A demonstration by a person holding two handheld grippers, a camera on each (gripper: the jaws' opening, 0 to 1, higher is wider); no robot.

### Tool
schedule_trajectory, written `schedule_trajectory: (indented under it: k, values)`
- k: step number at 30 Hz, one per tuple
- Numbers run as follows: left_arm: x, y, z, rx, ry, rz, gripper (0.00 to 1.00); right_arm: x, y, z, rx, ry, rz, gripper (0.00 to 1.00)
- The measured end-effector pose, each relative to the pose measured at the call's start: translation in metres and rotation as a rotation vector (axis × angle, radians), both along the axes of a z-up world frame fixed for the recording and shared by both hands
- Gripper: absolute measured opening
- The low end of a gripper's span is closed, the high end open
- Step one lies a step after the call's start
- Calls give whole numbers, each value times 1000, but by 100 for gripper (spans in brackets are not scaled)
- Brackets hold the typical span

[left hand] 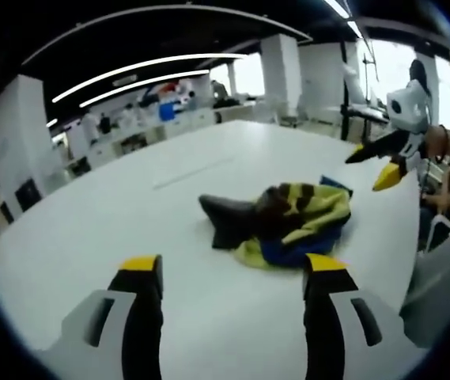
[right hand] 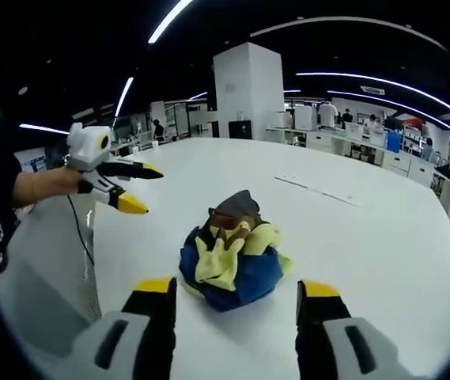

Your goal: Fold the garment on the visible template until the final outline fits inside the template.

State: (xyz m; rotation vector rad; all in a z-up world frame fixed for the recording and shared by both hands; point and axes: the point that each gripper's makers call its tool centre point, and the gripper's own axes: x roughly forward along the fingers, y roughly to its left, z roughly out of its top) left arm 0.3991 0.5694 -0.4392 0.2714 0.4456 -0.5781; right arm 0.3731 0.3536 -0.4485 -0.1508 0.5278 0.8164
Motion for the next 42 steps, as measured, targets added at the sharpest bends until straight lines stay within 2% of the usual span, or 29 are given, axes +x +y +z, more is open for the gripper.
schedule_trajectory:
  k: [7, 10, 12, 16, 20, 24, 27, 33, 42]
  values:
    - [10, -16, -9, -18, 12, -37, 50, 10, 1, -2, -7, -15, 23, 41]
    - [11, -26, -18, -26, 37, -57, 45, 13, 1, -5, -11, -10, 35, 36]
    - [9, -35, -24, -28, 59, -85, 44, 14, 1, -9, -16, 1, 41, 33]
    - [10, -47, -30, -47, 75, -110, 34, 17, 1, -13, -29, 4, 41, 29]
    - [12, -57, -34, -55, 77, -125, 31, 17, 3, -14, -33, 4, 48, 26]
    - [14, -67, -37, -66, 83, -150, 25, 15, 6, -14, -47, -3, 63, 21]
    - [16, -72, -41, -63, 90, -159, 22, 13, 7, -17, -75, -14, 78, 20]
    - [21, -80, -48, -60, 104, -168, 18, 8, 4, -28, -184, -34, 125, 15]
    - [26, -88, -61, -43, 134, -171, 14, 10, 1, -32, -250, -72, 132, 9]
